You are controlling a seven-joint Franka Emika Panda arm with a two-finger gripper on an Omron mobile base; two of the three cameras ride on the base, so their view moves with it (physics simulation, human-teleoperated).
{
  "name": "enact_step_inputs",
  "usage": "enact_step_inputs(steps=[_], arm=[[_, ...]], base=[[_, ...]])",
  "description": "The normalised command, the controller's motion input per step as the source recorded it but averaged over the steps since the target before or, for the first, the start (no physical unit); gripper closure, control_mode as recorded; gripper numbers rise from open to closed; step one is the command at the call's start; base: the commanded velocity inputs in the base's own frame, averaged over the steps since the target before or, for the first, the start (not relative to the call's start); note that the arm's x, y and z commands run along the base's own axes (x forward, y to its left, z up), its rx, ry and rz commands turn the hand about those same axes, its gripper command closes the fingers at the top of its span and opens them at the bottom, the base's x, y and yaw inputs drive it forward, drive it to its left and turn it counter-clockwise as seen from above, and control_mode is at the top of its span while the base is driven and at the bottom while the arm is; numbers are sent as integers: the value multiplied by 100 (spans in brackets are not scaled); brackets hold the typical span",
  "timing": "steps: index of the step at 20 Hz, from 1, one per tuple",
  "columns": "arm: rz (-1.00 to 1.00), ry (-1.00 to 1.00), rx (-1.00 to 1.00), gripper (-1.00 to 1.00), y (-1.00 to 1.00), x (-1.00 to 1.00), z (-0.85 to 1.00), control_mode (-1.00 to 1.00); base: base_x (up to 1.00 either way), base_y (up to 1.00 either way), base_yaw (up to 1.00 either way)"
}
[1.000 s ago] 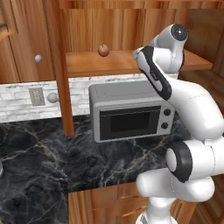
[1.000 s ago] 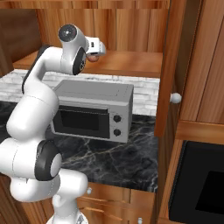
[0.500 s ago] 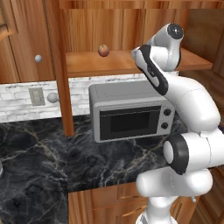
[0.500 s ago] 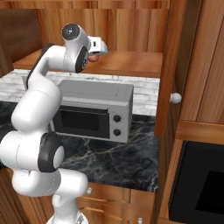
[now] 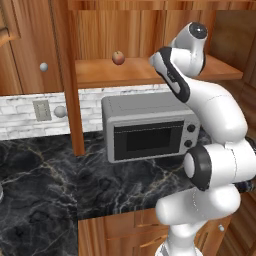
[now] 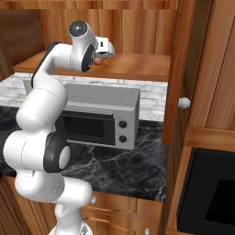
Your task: Pick the peachs from the cabinet and place them in one bowl. Pick the mango from the sink and place it in the other bowl.
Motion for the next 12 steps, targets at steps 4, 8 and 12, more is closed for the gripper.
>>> enact_step_inputs(steps=[4,8,12], arm=[[0,0,0,-100,0,16,-5,-100],[0,0,0,-100,0,16,-6,-100],[0,0,0,-100,0,13,-7,-100]], base=[[0,0,0],[0,0,0],[0,0,0]])
